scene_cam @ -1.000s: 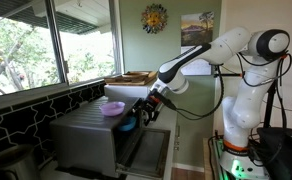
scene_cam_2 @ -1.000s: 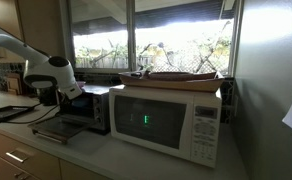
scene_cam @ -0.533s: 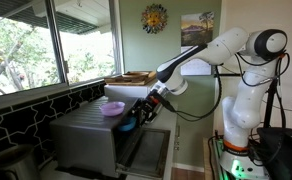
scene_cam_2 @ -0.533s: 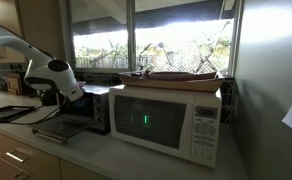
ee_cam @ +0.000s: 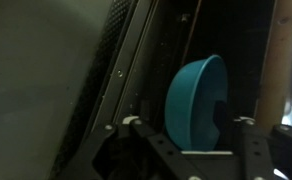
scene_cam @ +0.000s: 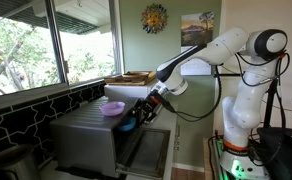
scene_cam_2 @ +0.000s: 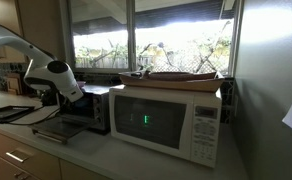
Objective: Remove the blue bowl from the microwave, put it on the left microwave and then put the purple bowl in the left microwave
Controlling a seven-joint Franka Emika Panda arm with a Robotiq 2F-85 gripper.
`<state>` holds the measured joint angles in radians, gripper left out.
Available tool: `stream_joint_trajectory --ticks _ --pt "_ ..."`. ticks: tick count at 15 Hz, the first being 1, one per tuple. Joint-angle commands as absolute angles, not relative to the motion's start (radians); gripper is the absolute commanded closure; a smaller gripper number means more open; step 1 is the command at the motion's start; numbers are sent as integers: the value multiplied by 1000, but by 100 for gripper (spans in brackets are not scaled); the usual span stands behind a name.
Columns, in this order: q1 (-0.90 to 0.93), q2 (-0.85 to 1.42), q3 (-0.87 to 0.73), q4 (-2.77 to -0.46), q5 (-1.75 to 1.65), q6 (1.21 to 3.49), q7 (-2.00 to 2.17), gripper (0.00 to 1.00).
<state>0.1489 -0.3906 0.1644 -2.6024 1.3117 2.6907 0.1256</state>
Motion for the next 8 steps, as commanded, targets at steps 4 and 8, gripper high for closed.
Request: stream_joint_trajectory --ticks 4,8 --pt "152 -395 151 -2639 1420 2702 133 0" --pt "159 -379 146 -2643 1518 2659 146 0"
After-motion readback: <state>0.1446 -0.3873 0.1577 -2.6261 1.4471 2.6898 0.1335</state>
